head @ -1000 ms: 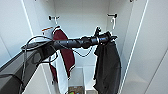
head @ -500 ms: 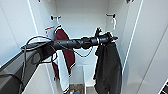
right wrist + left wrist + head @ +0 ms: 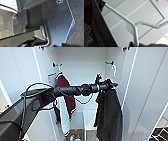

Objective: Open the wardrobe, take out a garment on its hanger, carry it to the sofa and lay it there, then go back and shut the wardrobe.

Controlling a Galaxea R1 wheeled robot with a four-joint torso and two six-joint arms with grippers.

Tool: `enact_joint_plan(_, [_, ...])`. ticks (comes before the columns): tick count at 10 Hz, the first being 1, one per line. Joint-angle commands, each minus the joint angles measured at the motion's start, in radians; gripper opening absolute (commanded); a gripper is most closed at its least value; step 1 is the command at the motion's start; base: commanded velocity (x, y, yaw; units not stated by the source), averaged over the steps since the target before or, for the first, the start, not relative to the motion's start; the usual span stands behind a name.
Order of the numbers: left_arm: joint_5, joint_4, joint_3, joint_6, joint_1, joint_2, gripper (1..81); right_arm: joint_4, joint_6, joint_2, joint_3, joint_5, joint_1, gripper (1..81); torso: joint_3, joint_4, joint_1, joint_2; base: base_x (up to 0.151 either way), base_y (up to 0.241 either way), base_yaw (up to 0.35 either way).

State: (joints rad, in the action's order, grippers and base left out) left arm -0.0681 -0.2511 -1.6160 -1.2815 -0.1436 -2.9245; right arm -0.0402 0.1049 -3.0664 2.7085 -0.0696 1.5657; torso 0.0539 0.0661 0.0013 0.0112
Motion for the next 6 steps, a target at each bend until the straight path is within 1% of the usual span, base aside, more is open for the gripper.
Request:
enact_joint_plan(1, [-0.038,-0.024,0.001,0.014,-0.198,0.002,1.0,-0.003,0.001,-0.007,-0.007,0.056,-0.037,81.1,0.000,0.000,0.000,0.000,-0.101,0.000,0.000])
enact_joint_plan(6, [-0.038,-0.024,0.008,0.014,-0.198,0.002,1.0,-0.004,0.001,-0.007,-0.007,0.056,-0.037,81.1,0.000,0.000,0.000,0.000,-0.103,0.000,0.000])
